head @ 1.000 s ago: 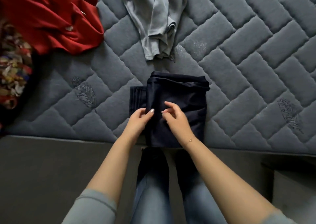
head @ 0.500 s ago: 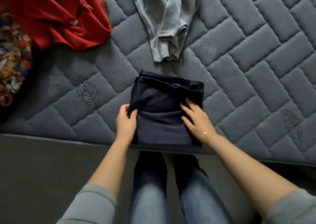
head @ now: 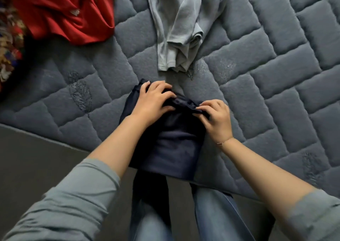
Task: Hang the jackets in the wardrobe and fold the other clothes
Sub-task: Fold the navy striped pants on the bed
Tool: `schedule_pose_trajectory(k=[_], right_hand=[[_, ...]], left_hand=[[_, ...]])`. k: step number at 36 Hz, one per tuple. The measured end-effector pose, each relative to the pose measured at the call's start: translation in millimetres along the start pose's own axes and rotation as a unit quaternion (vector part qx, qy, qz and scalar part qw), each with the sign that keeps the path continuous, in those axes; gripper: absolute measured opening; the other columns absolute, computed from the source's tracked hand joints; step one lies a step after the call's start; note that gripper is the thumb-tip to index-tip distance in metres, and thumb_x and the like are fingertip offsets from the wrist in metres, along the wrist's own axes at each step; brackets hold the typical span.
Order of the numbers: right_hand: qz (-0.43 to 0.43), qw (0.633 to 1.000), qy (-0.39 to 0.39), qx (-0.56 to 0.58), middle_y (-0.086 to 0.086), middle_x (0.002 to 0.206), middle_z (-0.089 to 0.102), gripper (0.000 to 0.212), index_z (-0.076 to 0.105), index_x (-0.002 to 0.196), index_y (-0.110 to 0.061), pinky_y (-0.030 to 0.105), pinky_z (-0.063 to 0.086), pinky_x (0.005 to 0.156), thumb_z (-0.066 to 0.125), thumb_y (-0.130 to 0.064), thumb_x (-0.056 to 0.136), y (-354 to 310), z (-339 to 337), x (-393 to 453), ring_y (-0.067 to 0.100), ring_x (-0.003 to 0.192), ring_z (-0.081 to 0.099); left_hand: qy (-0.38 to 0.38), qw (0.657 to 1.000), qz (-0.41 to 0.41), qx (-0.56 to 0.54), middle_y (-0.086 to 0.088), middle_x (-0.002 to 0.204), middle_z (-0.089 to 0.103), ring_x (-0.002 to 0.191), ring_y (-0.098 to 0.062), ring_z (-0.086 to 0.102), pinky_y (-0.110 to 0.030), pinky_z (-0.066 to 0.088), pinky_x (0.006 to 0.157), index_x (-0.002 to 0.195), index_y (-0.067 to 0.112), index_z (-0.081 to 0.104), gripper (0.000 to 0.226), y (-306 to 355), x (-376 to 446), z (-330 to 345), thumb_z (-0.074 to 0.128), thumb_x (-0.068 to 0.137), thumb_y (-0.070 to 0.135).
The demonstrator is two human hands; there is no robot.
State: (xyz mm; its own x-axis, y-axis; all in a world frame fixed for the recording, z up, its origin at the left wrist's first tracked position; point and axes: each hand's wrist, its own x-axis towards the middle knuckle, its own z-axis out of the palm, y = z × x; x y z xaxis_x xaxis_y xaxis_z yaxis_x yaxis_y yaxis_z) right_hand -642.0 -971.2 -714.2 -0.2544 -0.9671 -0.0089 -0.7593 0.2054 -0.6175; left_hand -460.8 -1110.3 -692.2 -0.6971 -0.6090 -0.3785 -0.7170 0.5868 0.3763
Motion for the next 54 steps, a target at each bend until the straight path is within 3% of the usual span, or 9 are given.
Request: schedule_pose_trajectory(k=[10,14,19,24,28,34,35,43,54], right_hand=[[0.188,0.919,-0.172,0.300,0.004,0.062,0.050,0.030,0.059,0.071,-0.006,0.034,0.036,0.061,0.058,-0.023,0.095,18,-15,22,0.010,0.062,0.044],[0.274,0.870,-0.221,0.345,0.010,0.078,0.065,0.012,0.063,0.081,-0.011,0.032,0.044,0.072,0.065,-0.017,0.091,26,-10,36,0.014,0.074,0.054],[0.202,0.928,-0.242,0.197,-0.002,0.087,0.060,0.025,0.062,0.095,-0.017,0.015,0.044,0.072,0.079,-0.027,0.078,29,-10,51,0.005,0.073,0.052],[0.054,0.938,-0.329,0.091,-0.005,0.107,0.052,0.056,0.058,0.121,-0.017,0.017,0.036,0.092,0.071,-0.051,0.079,12,-11,64,0.006,0.103,0.048],[0.039,0.904,-0.413,0.100,-0.001,0.097,0.066,0.050,0.062,0.102,-0.015,0.035,0.048,0.083,0.069,-0.057,0.077,-6,-2,83,0.016,0.092,0.061],[0.136,0.805,-0.551,0.175,-0.006,0.099,0.074,0.045,0.068,0.104,-0.020,0.027,0.057,0.074,0.079,-0.048,0.072,-24,15,109,0.010,0.091,0.070],[0.164,0.773,-0.579,0.204,-0.006,0.101,0.074,0.042,0.068,0.106,-0.022,0.024,0.057,0.074,0.081,-0.044,0.072,-27,18,108,0.010,0.093,0.070],[0.269,0.685,-0.631,0.246,0.004,0.112,0.072,0.050,0.064,0.117,-0.016,0.028,0.057,0.075,0.081,-0.028,0.072,-39,23,85,0.022,0.102,0.069],[0.261,0.719,-0.553,0.330,0.012,0.113,0.070,0.047,0.067,0.113,-0.012,0.029,0.056,0.074,0.081,-0.020,0.069,-123,-64,18,0.027,0.102,0.068]], left_hand=[[0.048,0.999,0.019,-0.006,0.011,0.077,0.061,0.084,-0.018,0.054,-0.027,0.021,0.088,0.090,0.021,0.068,0.020,-9,21,-16,0.057,0.094,0.037],[0.013,0.998,-0.066,0.007,0.001,0.087,0.060,0.100,-0.022,0.050,-0.031,0.019,0.096,0.097,0.025,0.068,0.024,-11,26,-14,0.054,0.094,0.044],[0.157,0.955,-0.250,-0.036,-0.002,0.126,0.052,0.124,-0.025,0.039,-0.046,0.013,0.113,0.112,0.020,0.062,0.026,-2,-6,-1,0.064,0.087,0.029],[0.286,0.816,-0.471,-0.174,-0.015,0.143,0.036,0.130,-0.037,0.034,-0.045,0.025,0.108,0.133,0.010,0.048,0.062,38,-80,30,0.074,0.080,0.026],[0.339,0.692,-0.574,-0.277,-0.023,0.145,0.030,0.133,-0.038,0.033,-0.041,0.026,0.112,0.141,0.001,0.034,0.085,90,-119,73,0.082,0.073,0.021],[0.336,0.213,-0.593,-0.701,0.002,0.125,0.063,0.104,-0.013,0.066,-0.032,0.055,0.084,0.127,0.015,0.048,0.084,127,-128,106,0.087,0.059,0.047],[0.321,0.176,-0.576,-0.731,0.002,0.114,0.069,0.096,-0.014,0.070,-0.033,0.058,0.077,0.117,0.019,0.056,0.079,129,-127,108,0.088,0.052,0.051],[0.236,0.196,-0.481,-0.821,-0.005,0.106,0.074,0.093,-0.022,0.072,-0.030,0.059,0.065,0.107,0.018,0.074,0.052,113,-145,95,0.081,0.067,0.051],[0.257,0.295,-0.371,-0.842,-0.009,0.113,0.071,0.103,-0.026,0.069,-0.034,0.056,0.080,0.104,0.014,0.076,0.038,115,-253,31,0.079,0.070,0.031]])
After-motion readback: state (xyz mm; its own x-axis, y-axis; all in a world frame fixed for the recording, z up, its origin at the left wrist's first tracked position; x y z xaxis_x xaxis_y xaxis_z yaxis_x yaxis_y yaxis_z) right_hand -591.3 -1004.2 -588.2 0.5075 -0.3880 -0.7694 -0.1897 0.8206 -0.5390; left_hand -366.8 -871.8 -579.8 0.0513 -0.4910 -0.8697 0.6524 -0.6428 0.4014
